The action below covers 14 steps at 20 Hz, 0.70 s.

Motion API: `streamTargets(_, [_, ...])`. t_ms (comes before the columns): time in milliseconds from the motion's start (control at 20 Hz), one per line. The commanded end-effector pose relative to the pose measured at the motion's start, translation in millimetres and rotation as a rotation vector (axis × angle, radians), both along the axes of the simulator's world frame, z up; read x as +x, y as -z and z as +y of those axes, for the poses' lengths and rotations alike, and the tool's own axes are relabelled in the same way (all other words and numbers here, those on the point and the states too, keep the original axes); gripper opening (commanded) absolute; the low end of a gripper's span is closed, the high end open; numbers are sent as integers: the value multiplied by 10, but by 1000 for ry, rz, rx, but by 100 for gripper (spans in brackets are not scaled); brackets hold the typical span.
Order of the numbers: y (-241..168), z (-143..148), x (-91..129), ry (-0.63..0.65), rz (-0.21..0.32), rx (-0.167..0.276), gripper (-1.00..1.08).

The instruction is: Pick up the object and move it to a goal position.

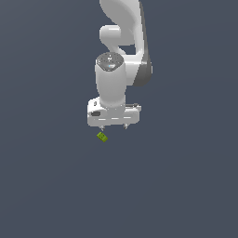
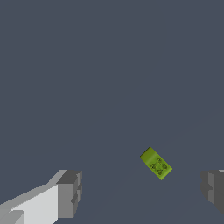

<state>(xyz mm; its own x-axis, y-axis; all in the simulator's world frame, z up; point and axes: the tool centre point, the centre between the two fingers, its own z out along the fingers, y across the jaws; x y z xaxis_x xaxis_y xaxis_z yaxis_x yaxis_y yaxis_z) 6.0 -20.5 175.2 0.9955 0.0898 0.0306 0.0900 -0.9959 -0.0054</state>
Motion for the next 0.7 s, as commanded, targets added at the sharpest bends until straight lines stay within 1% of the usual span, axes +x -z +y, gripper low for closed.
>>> streamTargets(0, [69,-53,-19,-43,2,-4,100])
streamTargets(650, [522,-382,-177,-342,14,-20,100])
